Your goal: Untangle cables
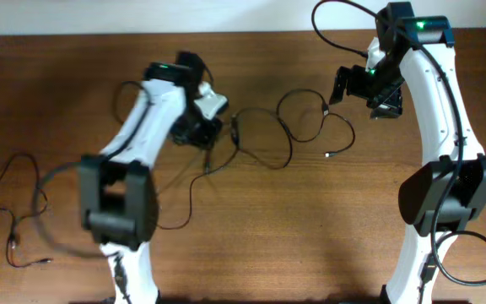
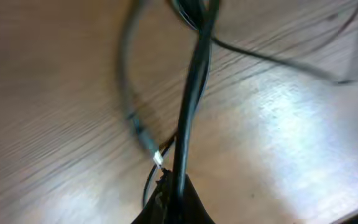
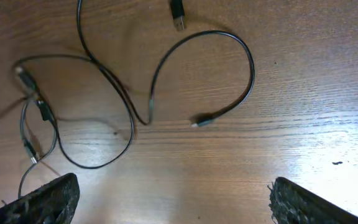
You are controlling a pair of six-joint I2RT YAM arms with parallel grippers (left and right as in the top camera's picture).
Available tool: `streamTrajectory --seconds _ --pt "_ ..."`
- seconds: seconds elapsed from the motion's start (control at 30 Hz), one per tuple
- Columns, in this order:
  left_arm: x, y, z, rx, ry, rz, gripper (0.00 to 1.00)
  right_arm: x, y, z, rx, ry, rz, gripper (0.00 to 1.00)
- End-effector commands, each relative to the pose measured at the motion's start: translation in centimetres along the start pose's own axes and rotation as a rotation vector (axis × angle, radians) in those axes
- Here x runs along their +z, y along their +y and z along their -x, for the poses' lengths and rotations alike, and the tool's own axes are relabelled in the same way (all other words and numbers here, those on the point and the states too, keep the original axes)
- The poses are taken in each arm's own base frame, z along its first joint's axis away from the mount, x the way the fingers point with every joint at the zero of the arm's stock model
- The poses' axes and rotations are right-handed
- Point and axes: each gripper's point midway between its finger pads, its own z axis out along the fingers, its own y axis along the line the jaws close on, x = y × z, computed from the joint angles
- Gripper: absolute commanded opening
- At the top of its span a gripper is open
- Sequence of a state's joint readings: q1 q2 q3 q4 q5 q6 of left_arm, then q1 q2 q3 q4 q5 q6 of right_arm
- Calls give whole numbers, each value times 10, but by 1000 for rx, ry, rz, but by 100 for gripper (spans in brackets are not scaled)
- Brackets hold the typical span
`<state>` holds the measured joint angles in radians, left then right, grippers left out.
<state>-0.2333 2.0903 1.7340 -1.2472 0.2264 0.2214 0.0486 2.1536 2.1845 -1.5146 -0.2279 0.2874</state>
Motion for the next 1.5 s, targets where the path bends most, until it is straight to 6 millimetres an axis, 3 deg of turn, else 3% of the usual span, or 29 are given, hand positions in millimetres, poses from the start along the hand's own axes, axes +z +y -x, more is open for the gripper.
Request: streamTrajectory --seconds 0.0,0.1,0.17,0.27,0.37,0.67,0.73,0.8,0.93,1.07,1.2,1.27,1.33,1.4,1.47 --pt "54 -24 4 94 99 -5 0 -4 -1 4 -21 -20 -7 99" --pt "90 -36 28 143 55 9 5 -4 -1 3 -24 -19 -8 99" --pt "93 -36 36 133 27 13 9 -4 -1 4 -24 -20 -11 99" --pt "94 -35 41 139 2 16 25 -4 -1 5 -25 -24 -10 99" --pt "100 -28 38 119 9 52 27 -4 -1 5 -25 -25 -10 99" --pt "28 -39 53 109 -7 82 30 -4 -3 5 -25 -29 -24 99" --pt "30 -29 53 107 2 134 39 -4 -3 5 -25 -28 -24 99" --pt "51 -22 47 105 22 147 38 -4 -4 4 -25 -24 -25 99" --pt "63 -19 38 101 45 144 38 -4 -4 4 -31 -24 -25 99" --pt "82 -8 47 105 -10 179 39 -4 -4 3 -49 -19 -27 99" --pt "85 -7 54 112 -44 184 32 -4 -4 3 -49 -16 -27 99" --pt "87 -7 53 111 -39 183 22 -4 -4 3 -49 -16 -27 99" --pt "91 -6 48 109 -25 181 0 -4 -4 2 -49 -16 -27 99" --pt "87 -6 48 107 -26 182 0 -4 -4 2 -49 -16 -27 99" --pt "45 -6 60 90 -48 185 0 -4 -4 3 -49 -16 -27 99"
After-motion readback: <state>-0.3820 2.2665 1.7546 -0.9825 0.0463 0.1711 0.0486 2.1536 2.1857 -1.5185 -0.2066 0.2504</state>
